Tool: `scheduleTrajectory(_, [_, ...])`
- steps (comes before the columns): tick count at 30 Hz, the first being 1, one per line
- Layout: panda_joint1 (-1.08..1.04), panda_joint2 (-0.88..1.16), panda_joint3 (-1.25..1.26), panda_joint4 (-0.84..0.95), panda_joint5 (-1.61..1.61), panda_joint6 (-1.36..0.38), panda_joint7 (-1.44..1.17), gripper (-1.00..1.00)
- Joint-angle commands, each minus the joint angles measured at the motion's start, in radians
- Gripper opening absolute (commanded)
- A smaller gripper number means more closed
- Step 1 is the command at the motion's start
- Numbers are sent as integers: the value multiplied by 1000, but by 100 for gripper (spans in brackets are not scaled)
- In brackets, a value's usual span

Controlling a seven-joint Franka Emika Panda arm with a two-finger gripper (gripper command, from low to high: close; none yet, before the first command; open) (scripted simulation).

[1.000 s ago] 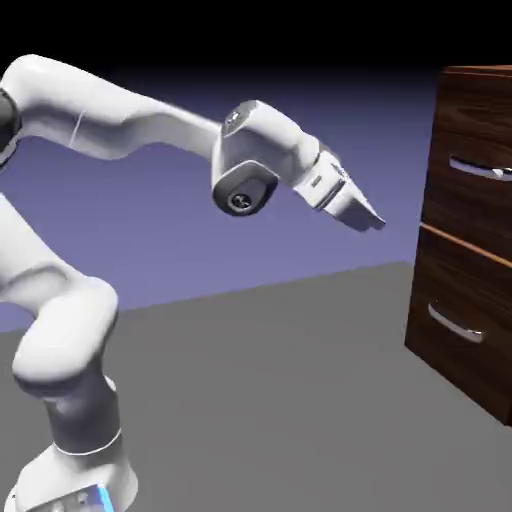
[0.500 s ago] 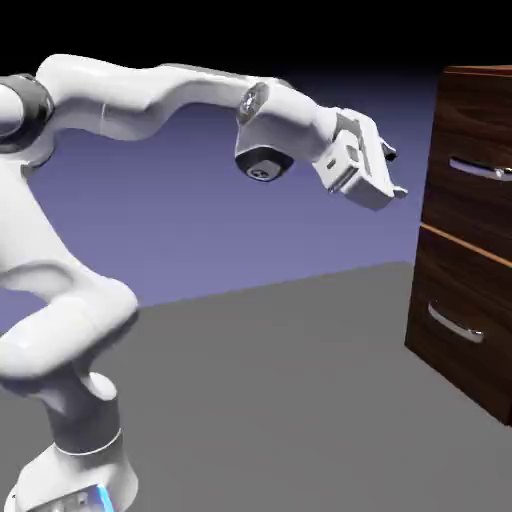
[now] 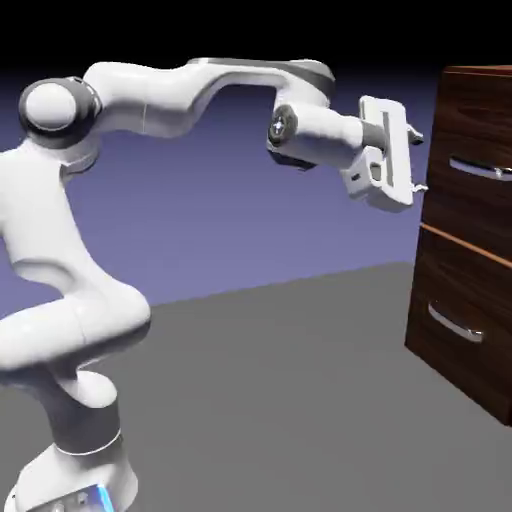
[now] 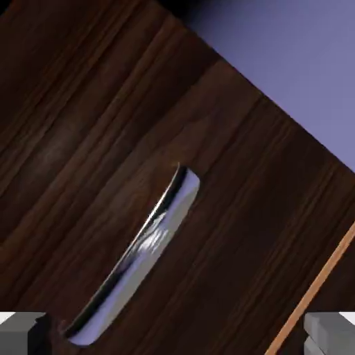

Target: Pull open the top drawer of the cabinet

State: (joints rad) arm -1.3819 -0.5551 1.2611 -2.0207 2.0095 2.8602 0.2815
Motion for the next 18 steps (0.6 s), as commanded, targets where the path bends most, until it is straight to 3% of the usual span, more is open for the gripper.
scheduleTrajectory(1, [-30, 0, 27, 17, 44, -4, -10, 0])
scheduleTrajectory(18, [-531, 6, 480, 301, 765, -67, -175, 0])
